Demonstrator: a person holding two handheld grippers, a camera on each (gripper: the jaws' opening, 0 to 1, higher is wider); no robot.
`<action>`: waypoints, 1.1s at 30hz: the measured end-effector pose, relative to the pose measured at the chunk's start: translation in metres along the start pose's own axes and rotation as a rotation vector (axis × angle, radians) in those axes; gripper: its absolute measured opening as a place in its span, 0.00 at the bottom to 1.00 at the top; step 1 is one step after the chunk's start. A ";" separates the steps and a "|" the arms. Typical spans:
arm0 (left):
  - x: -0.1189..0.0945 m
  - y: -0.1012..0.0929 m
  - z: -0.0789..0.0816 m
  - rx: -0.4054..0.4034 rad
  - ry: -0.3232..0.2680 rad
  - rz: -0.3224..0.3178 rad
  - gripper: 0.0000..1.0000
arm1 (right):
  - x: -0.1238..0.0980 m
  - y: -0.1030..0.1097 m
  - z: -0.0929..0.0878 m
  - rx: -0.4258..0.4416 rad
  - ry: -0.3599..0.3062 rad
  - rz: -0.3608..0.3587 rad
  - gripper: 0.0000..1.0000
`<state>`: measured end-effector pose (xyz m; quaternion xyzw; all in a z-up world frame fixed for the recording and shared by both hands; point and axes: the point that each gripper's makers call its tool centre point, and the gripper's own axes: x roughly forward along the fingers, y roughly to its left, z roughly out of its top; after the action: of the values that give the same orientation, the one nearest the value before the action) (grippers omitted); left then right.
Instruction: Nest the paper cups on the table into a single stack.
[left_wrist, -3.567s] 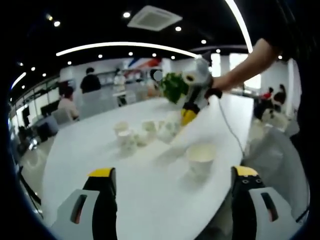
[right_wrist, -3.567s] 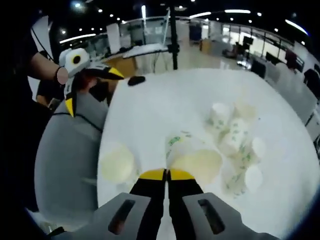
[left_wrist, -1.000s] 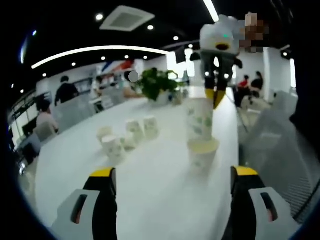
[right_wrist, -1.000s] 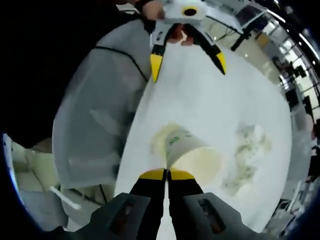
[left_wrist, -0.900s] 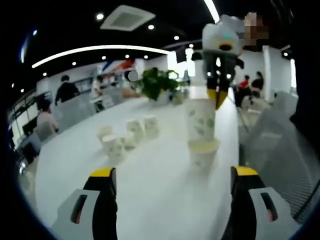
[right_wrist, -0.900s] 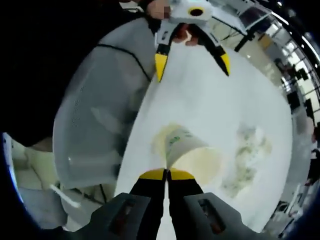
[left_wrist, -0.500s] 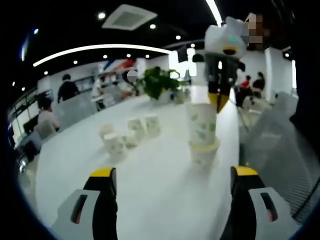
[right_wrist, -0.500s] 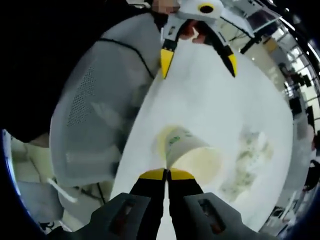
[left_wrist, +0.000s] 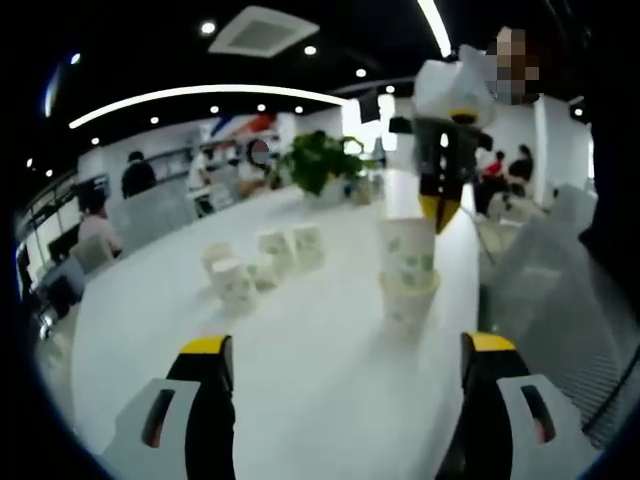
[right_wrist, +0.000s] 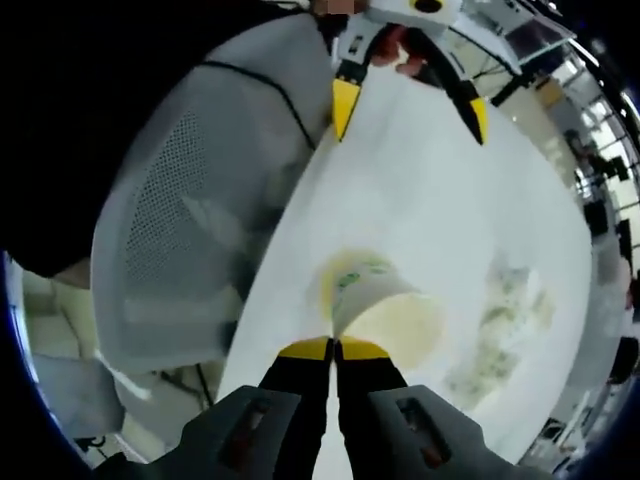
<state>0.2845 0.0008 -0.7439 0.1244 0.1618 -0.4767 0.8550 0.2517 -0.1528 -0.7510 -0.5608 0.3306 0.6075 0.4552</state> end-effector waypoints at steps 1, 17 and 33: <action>0.000 0.000 0.000 -0.002 0.000 0.001 0.95 | 0.001 0.000 0.000 -0.003 0.000 0.002 0.00; -0.001 0.001 -0.004 -0.030 0.001 0.006 0.94 | 0.010 -0.002 0.010 -0.039 -0.015 0.008 0.00; -0.004 0.008 -0.009 -0.051 0.003 0.019 0.94 | 0.021 0.001 0.018 -0.038 -0.062 0.032 0.04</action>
<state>0.2879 0.0107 -0.7499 0.1047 0.1740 -0.4640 0.8622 0.2446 -0.1328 -0.7693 -0.5449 0.3135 0.6379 0.4448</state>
